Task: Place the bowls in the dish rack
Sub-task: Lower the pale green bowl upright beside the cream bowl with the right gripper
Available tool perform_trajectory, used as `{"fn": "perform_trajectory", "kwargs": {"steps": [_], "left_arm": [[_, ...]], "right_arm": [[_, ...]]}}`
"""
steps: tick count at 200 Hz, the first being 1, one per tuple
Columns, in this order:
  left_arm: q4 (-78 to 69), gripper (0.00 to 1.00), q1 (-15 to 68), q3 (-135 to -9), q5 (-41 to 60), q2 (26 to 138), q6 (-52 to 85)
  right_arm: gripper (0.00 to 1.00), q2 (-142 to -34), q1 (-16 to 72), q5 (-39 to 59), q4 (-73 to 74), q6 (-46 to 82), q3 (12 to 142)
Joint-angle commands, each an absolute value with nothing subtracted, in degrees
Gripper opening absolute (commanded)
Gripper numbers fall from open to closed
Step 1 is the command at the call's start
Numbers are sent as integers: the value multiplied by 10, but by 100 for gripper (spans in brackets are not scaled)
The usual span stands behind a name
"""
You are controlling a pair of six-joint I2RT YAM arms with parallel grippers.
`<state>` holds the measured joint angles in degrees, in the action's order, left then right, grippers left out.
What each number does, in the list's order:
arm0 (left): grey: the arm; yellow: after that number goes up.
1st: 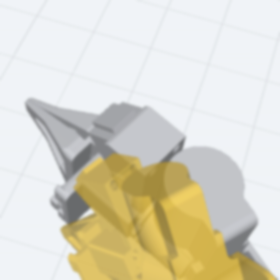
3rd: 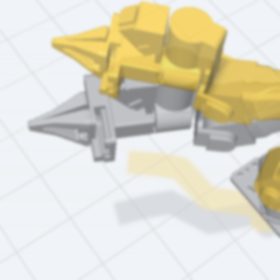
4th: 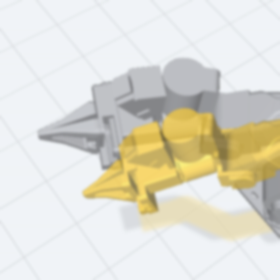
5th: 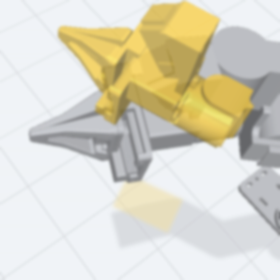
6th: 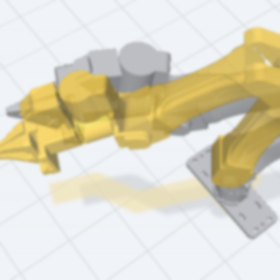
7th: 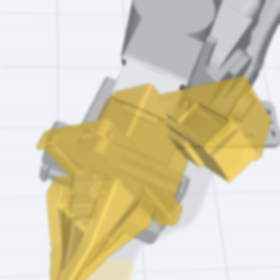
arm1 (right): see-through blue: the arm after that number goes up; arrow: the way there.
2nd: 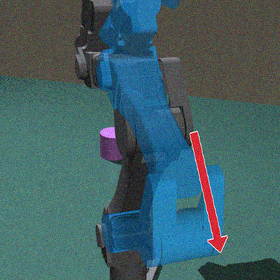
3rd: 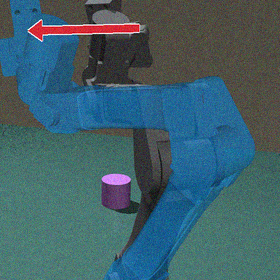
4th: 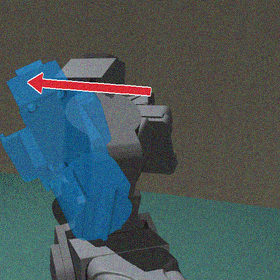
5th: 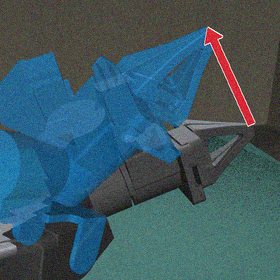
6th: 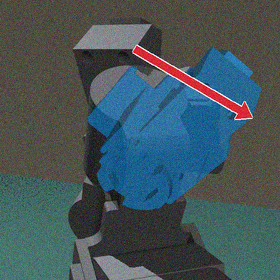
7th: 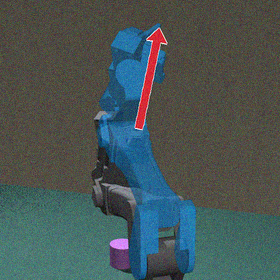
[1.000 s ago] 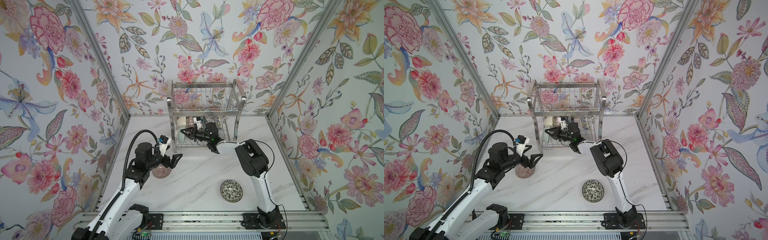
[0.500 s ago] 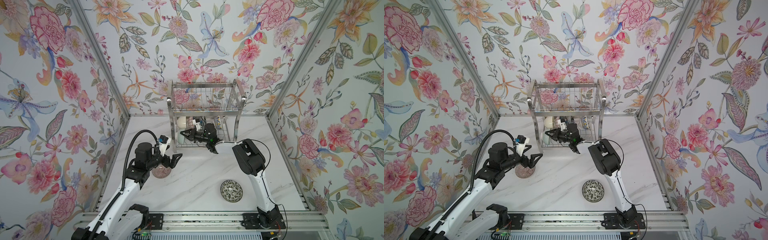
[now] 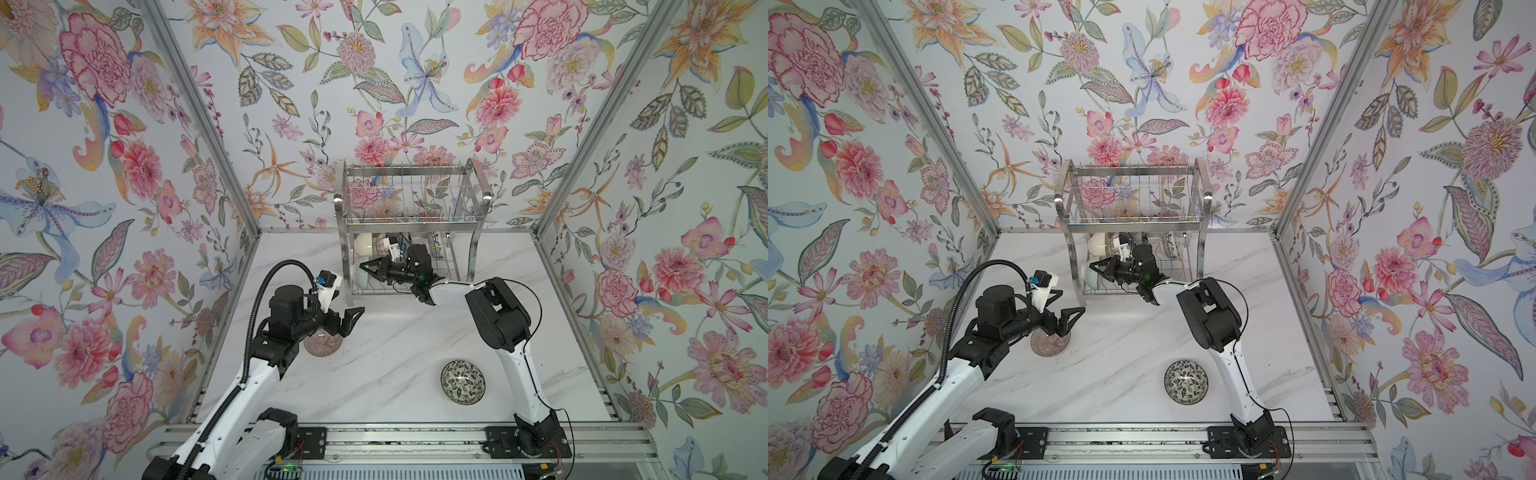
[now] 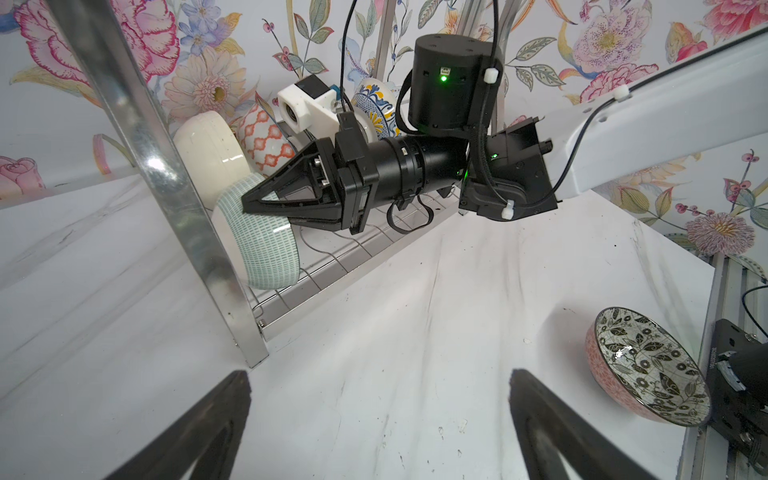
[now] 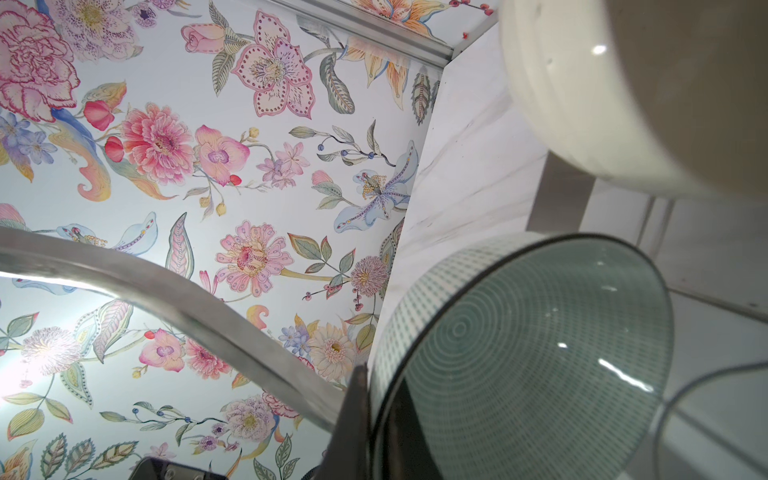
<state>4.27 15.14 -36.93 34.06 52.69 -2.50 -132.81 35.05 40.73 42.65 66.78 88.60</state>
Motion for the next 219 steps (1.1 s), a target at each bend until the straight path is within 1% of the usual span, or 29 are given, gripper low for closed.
{"fn": "perform_trajectory", "kwargs": {"steps": [1,67,161,219], "left_arm": [[40,99,149,-381,337,519,-22],[40,99,149,-381,339,520,-21],[39,99,149,-381,343,520,-18],[35,99,149,-378,326,516,-17]], "right_arm": [[0,-1325,347,410,397,637,901],[0,-1299,347,397,392,619,863],[0,-1282,343,395,363,596,849],[8,-1280,345,392,351,585,856]]}}
